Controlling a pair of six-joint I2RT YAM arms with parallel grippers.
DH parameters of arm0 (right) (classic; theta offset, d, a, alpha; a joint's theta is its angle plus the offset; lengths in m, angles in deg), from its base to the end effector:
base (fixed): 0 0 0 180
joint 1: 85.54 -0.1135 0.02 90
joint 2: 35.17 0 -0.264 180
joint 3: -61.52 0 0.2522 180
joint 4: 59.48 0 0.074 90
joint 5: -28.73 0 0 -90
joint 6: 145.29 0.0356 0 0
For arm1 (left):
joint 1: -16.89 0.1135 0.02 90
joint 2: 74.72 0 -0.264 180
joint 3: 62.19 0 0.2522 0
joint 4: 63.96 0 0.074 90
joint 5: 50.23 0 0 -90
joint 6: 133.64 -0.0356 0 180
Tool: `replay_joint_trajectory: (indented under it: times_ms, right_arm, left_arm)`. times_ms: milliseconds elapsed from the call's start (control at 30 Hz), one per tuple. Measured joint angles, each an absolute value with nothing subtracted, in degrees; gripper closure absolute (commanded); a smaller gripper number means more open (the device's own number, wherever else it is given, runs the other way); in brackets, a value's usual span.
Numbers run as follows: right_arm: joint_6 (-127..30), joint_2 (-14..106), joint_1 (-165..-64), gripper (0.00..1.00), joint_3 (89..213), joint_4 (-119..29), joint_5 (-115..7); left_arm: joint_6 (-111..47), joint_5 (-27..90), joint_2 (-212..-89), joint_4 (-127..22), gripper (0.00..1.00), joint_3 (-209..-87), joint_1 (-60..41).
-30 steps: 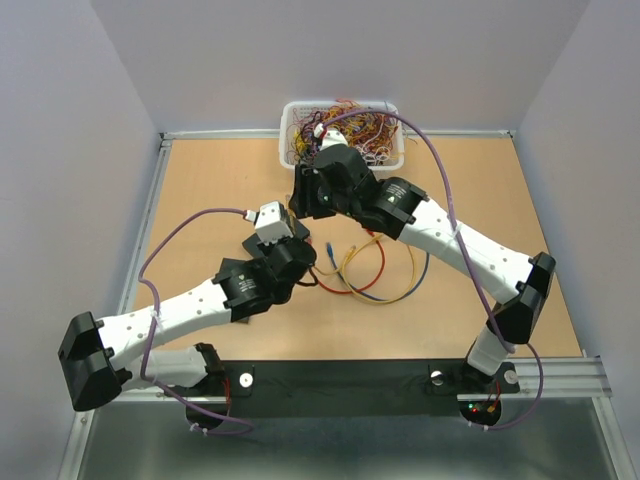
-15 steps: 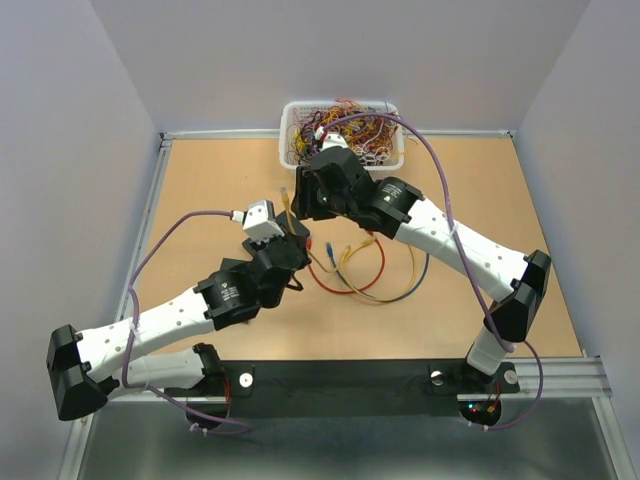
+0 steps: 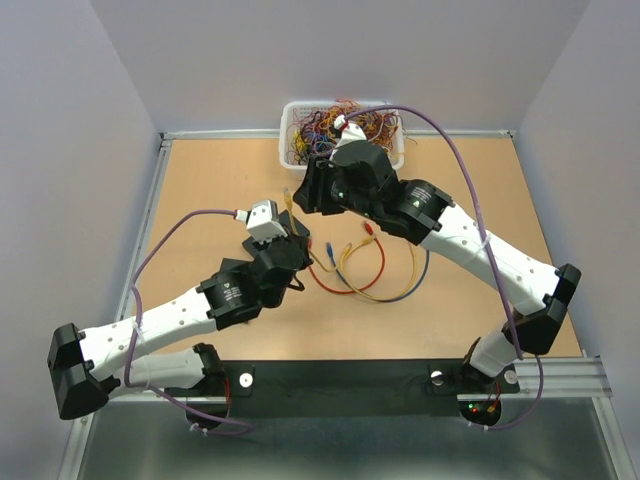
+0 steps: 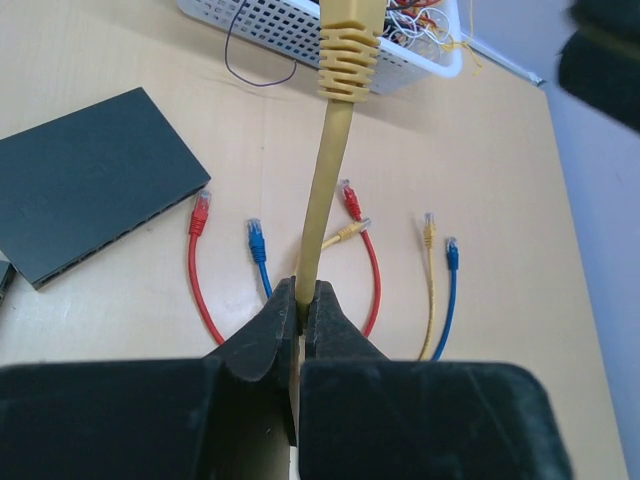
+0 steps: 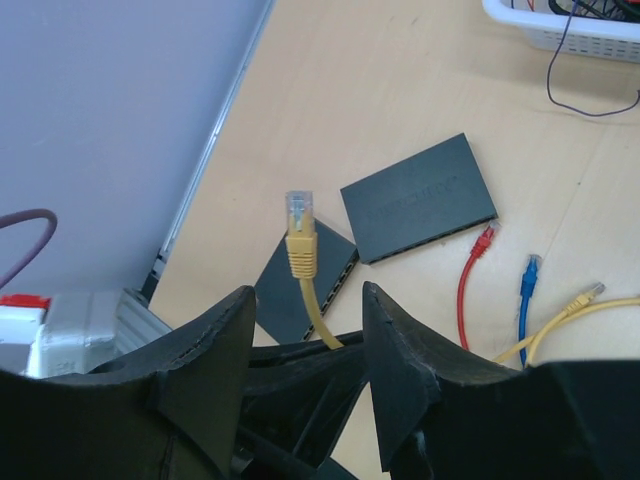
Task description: Insert the plug into the switch port
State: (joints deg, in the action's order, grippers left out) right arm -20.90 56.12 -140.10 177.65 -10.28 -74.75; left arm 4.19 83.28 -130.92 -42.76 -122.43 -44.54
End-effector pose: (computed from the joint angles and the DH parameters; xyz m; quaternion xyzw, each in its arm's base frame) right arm 0.2119 0.2834 0.4386 -0.0835 0.8328 0.3067 0.4532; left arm 0.1268 -0.1816 0.3212 -0.1300 0.7682 -0.2770 0.5624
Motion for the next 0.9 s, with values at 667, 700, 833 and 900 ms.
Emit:
replay_joint_trajectory:
  times_ms: [667, 700, 833, 900]
  right_arm:
    - [-19.2, 58.6, -141.1, 0.57, 176.5, -10.6, -73.9]
    - [-19.2, 58.8, -141.1, 0.58, 176.5, -10.6, -73.9]
    - [-19.2, 59.0, -141.1, 0.59, 175.9, -10.8, -74.0]
    - [-19.2, 59.1, -141.1, 0.59, 175.5, -10.8, -74.1]
  left_arm:
    - [4.2, 83.6, -132.5, -42.6, 1.00, -122.5, -45.8]
    - [4.2, 83.6, -132.5, -42.6, 1.00, -122.5, -45.8]
    - [4.2, 83.8, -132.8, -42.6, 1.00, -122.5, -46.2]
    - [4.2, 83.8, -132.9, -42.6, 1.00, -122.5, -46.4]
